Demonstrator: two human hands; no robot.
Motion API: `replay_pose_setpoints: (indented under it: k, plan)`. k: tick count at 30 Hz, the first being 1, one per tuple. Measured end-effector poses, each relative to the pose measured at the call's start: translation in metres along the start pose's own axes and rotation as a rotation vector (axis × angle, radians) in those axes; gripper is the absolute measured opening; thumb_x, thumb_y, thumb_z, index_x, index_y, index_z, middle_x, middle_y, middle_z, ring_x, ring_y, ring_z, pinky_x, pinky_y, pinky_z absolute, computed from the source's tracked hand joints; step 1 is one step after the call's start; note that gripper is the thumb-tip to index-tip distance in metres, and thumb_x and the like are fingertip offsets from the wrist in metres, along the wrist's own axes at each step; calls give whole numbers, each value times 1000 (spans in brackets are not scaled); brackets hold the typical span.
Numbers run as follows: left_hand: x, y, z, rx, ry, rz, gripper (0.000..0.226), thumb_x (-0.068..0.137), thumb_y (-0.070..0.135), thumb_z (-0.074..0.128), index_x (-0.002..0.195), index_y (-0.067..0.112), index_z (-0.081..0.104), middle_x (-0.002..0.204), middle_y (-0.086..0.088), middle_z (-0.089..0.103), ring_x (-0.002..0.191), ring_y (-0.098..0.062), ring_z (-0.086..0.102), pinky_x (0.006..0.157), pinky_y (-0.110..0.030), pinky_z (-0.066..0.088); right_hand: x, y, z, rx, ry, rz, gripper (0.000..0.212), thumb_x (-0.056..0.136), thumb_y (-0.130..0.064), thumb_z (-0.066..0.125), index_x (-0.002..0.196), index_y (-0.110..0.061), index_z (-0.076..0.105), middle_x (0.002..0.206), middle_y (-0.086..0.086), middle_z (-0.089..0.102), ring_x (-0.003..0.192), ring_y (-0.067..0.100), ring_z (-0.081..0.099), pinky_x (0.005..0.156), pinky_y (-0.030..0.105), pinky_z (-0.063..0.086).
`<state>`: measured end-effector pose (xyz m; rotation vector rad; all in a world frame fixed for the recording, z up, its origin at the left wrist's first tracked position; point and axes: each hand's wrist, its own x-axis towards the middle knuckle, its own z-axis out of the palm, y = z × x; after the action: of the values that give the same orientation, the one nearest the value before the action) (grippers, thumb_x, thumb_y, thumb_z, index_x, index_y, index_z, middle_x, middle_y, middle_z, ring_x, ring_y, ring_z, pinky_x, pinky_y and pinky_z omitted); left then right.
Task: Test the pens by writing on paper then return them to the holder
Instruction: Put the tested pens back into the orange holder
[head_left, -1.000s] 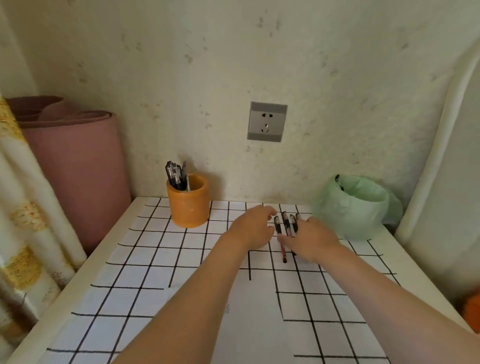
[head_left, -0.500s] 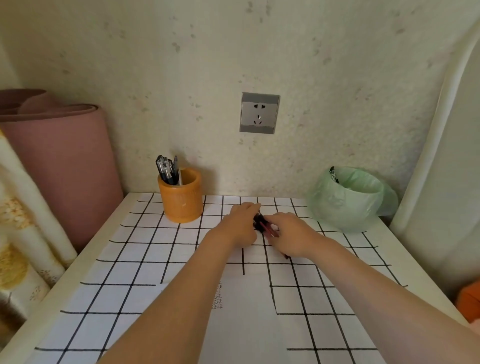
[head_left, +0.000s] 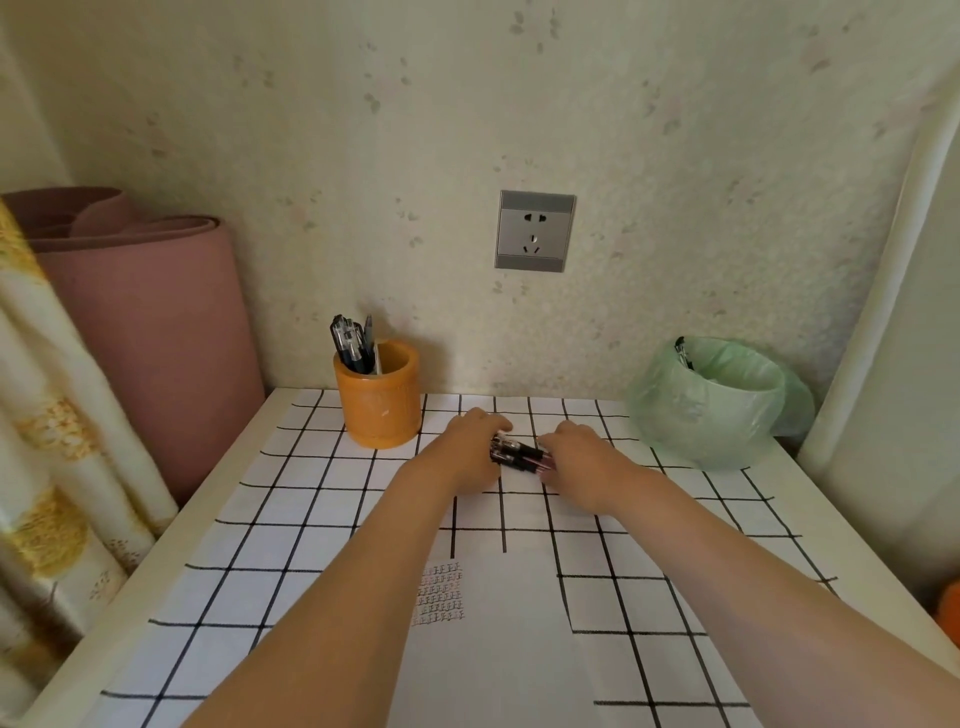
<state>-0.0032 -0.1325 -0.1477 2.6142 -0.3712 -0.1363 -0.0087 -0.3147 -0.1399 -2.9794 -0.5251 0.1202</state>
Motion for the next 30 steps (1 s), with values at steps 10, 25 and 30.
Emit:
replay_pose_setpoints:
  k: [10,25,30]
  plan:
    - [-6,7,-12,226,-51,-2,22,92,27,59,113,23,65,106,-4,61,110,-20,47,77,-33,47,2,-6,-1,-63,-13,-72,21,99,-19,52,116,-12,63,110,10,52,98,25,53,85,40,50]
    - [-25,3,-87,-315,154,93,31,86,15,74,112,28,62,95,8,65,82,-11,63,71,-22,53,12,-36,-17,570,69,-64,9,99,-20,52,108,-22,54,93,2,63,78,16,59,67,30,46]
    - [-28,8,-99,-367,169,133,41,89,8,69,123,29,60,105,13,58,74,-5,56,71,-12,48,12,-54,-16,954,38,-72,12,98,-14,55,104,-22,62,94,6,70,86,20,68,74,30,55]
